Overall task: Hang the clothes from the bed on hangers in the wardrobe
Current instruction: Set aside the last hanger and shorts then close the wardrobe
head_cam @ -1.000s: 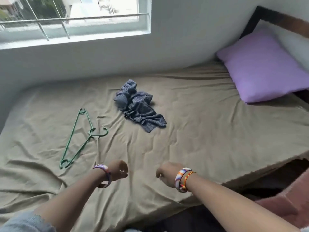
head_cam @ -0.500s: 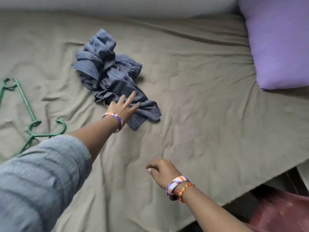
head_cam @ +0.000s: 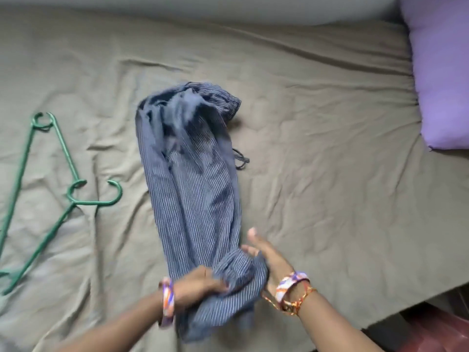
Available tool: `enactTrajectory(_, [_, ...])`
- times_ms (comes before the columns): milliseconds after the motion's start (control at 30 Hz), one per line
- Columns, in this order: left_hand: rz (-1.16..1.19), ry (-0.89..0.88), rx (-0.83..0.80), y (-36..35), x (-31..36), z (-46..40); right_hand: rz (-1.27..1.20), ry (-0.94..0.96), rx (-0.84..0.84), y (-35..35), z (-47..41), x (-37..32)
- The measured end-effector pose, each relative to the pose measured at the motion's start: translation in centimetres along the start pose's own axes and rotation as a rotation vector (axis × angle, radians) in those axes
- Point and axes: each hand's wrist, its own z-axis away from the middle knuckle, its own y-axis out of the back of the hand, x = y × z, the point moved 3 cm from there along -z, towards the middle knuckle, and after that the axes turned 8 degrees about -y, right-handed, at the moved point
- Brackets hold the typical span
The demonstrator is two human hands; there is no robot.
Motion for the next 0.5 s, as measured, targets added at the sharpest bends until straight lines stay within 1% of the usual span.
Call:
enactTrajectory(33, [0.081, 0.022, 0.043, -1.5, -1.5, 1.0, 0.317, 0.028, -0.004, -0.7, -0.1, 0.7])
enactTrajectory(67, [0.217, 0.064, 0.060, -2.8, -2.6, 1.9, 0.572, 0.041, 0.001, -1.3, -0.4, 1.5])
enactTrajectory(100, [0.248, 0.072, 0.086, -3.4, -3.8, 2.6, 0.746, 0.036, -0.007, -1.6, -0.8, 2.4])
enactTrajectory(133, [0.282, 0.090, 0.103, -3.3, -4.4, 3.2, 0.860, 0.013, -0.024, -1.9, -1.1, 3.2])
enactTrajectory(167, [0.283, 0.088, 0.080, -3.1, -4.6, 3.6, 0.924, 0.016, -0.041, -2.2, -1.2, 3.8])
enactTrajectory(200, [0.195, 0.085, 0.001, -2.7, -4.6, 3.9, 0.948, 0.029, -0.035, -2.4, -1.3, 4.1])
enactTrajectory(233, [0.089, 0.090, -0.042, -1.9, -4.7, 4.1, 0.962, 0.044, -0.041, -2.8, -1.1, 4.3])
enactTrajectory(267, [-0.010, 0.073, -0.007, -0.7, -4.3, 4.3, 0.977, 0.051, -0.026, -2.9, -0.9, 4.5])
enactTrajectory(300, [-0.068, 0.065, 0.148, 0.7, -3.9, 4.6, 0.999, 0.050, -0.022, -2.8, -0.8, 4.7])
enactTrajectory(333, [-0.064, 0.054, 0.383, 2.5, -3.6, 4.8, 1.052, 0.042, -0.027, -2.6, -0.4, 4.7])
enactTrajectory(367, [-0.035, 0.056, 0.685, 4.2, -3.7, 4.8, 1.129, 0.012, -0.060, -2.3, 0.2, 4.7])
enactTrajectory(400, [-0.025, 0.082, 0.926, 5.6, -3.3, 4.6, 1.219, -0.015, -0.108, -2.0, 1.1, 4.7])
enactTrajectory(433, [-0.042, 0.161, 1.041, 6.5, -3.5, 4.1, 1.294, -0.042, -0.158, -1.3, 1.9, 4.7])
enactTrajectory(467, [-0.034, 0.240, 1.081, 6.9, -3.6, 3.2, 1.348, -0.078, -0.201, -0.4, 2.6, 4.9])
enactTrajectory(500, [0.021, 0.323, 1.069, 6.7, -3.4, 2.4, 1.376, -0.101, -0.229, 0.6, 3.3, 5.1])
